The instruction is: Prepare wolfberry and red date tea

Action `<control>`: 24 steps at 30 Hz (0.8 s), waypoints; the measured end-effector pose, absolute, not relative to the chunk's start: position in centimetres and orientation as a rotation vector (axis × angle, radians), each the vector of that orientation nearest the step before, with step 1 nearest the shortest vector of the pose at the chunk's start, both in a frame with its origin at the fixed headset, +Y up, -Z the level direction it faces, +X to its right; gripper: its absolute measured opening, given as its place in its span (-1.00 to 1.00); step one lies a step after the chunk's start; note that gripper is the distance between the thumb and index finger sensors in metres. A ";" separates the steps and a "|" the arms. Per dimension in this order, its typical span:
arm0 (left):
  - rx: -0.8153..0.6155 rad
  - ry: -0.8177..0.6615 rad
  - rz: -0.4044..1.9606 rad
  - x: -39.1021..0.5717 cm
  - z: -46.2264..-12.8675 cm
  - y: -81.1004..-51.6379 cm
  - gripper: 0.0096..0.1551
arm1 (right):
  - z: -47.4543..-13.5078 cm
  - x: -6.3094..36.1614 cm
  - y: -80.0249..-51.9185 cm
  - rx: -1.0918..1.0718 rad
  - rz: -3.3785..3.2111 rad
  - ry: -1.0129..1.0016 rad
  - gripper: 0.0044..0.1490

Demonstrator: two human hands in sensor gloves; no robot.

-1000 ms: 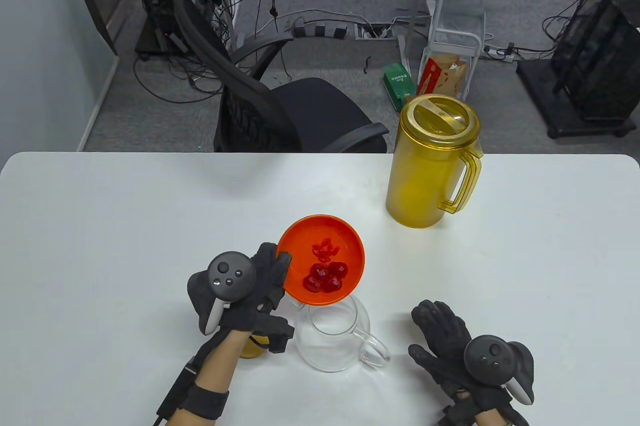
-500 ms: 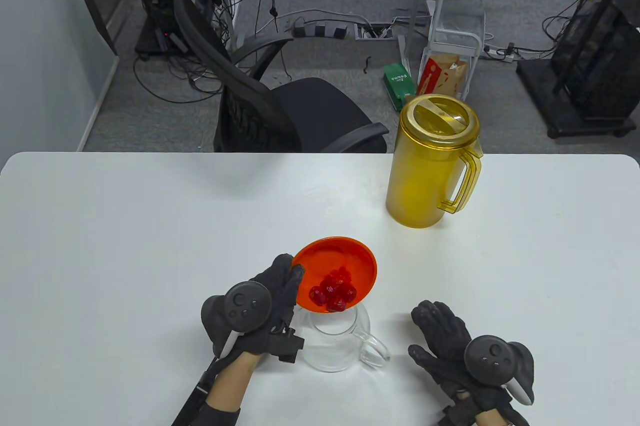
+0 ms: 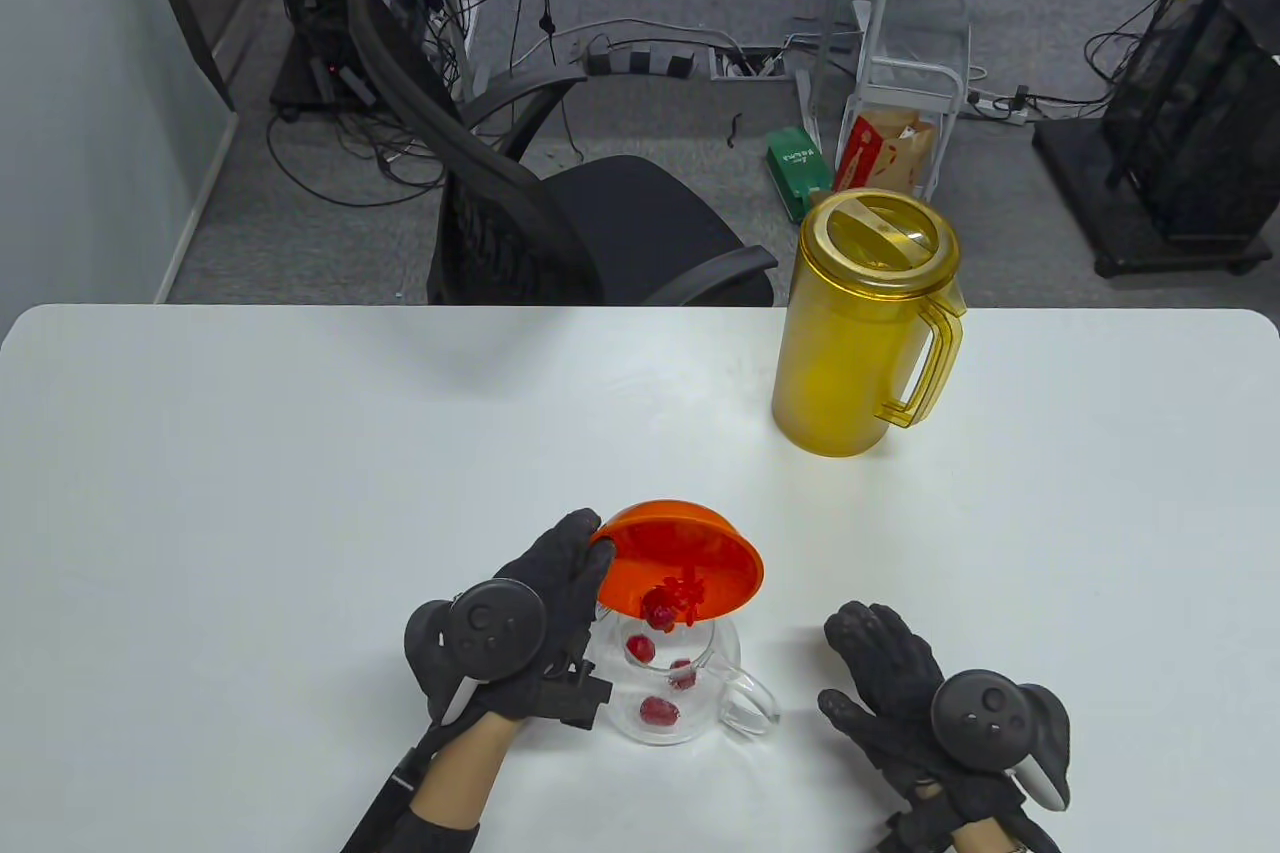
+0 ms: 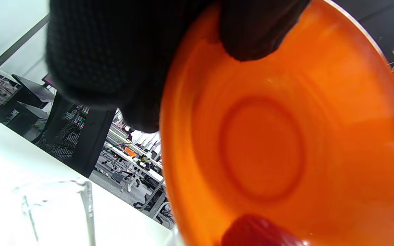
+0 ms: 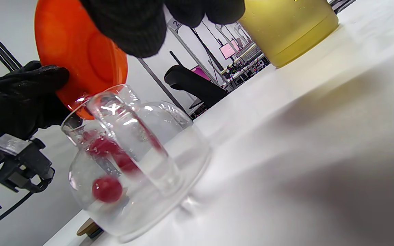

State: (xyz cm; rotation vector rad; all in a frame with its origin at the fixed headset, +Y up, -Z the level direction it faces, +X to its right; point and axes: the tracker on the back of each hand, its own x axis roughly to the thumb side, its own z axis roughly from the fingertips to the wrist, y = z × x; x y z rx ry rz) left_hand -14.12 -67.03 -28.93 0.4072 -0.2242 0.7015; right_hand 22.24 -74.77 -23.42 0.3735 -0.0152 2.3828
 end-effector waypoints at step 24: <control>0.431 -0.279 0.720 -13.9 -28.5 -67.1 -0.59 | -23.5 22.4 -74.8 0.374 2.362 -0.020 -0.07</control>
